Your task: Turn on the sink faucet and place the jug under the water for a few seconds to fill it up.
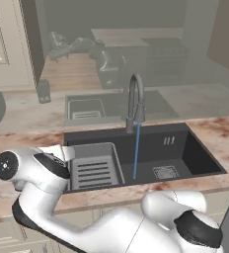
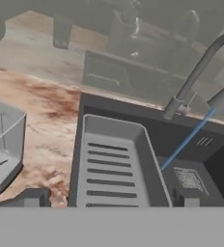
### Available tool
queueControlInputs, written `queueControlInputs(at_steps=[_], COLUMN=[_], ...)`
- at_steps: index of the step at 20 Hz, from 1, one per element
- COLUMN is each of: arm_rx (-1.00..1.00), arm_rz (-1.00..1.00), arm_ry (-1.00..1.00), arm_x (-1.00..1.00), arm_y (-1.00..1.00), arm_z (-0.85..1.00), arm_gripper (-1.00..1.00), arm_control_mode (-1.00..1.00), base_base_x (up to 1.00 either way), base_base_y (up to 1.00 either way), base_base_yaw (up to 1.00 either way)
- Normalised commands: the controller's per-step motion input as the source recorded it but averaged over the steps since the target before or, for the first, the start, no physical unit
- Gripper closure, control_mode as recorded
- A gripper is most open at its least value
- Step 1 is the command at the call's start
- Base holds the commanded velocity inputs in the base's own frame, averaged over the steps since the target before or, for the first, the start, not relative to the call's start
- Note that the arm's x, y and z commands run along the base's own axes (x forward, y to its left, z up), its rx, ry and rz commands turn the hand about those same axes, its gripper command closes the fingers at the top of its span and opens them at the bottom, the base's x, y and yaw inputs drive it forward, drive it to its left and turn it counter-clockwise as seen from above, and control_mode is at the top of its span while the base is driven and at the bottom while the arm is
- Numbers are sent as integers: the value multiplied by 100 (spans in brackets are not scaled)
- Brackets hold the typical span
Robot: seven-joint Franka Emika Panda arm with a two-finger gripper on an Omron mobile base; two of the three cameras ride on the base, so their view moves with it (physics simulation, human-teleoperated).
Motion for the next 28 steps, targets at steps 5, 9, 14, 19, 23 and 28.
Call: queueControlInputs(at_steps=[5,9,14,19,23,28], arm_rx=[12,17,22,12,1,0], arm_rz=[0,0,7,10,1,0], arm_ry=[-6,0,-8,-24,-32,-23], arm_x=[-1,14,2,0,0,11], arm_y=[14,4,14,11,17,23], arm_z=[-90,-62,-46,-25,-2,0], arm_gripper=[-100,-100,-100,-100,-100,-100], arm_control_mode=[-100,-100,-100,-100,-100,-100], base_base_x=[0,0,0,0,0,0], base_base_y=[0,0,0,0,0,0], base_base_yaw=[0,0,0,0,0,0])
